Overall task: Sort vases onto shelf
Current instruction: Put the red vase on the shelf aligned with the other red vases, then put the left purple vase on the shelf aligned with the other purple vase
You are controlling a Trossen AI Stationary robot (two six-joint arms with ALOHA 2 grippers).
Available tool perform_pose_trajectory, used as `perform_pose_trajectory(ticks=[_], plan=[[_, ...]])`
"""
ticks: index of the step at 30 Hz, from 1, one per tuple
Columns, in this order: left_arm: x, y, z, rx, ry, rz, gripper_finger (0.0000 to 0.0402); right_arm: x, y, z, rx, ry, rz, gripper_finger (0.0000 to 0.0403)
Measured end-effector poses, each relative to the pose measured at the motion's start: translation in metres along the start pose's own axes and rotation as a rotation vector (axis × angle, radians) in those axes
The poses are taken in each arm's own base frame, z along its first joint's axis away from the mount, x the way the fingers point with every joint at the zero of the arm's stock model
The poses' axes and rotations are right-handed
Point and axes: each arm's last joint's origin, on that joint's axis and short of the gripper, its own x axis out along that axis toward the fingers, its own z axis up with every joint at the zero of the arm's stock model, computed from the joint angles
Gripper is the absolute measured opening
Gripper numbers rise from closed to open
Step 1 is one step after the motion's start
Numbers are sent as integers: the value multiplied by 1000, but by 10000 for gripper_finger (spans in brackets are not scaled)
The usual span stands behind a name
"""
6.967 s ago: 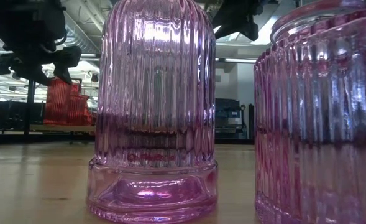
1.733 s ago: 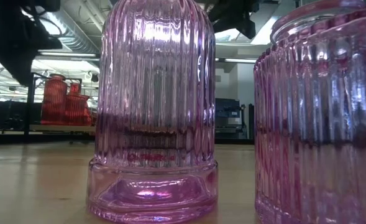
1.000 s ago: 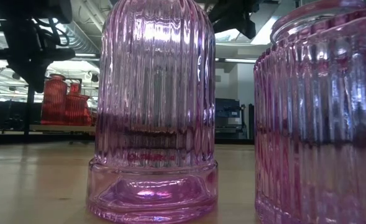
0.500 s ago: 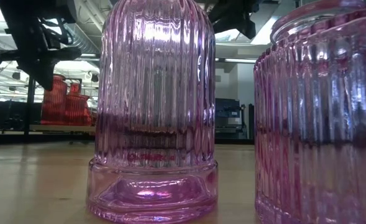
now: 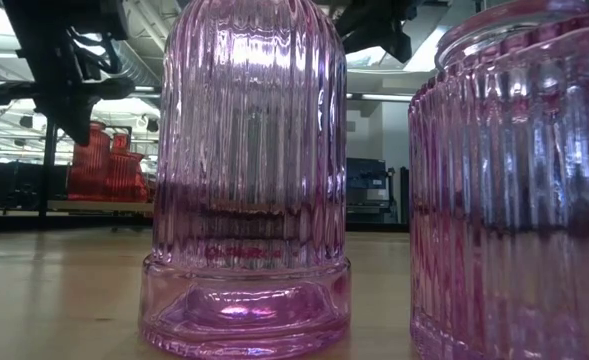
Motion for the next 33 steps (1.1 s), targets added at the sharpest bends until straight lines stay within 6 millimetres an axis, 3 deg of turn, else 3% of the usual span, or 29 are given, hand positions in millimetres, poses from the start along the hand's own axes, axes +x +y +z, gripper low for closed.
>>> perform_pose_trajectory(ticks=[14,22,25,28,33], plan=[[-6,1,-6,6,98,-73,0,0,0,0,2,0,0,111],[-30,1,-9,9,130,-255,0,0,0,0,2,2,3,111],[-45,-6,-8,120,136,-398,0,0,0,0,2,6,12,111],[-62,-14,-8,366,162,-583,0,0,1,0,2,14,27,111],[-87,-27,-15,734,258,-1045,0,0,1,0,3,11,40,111]])
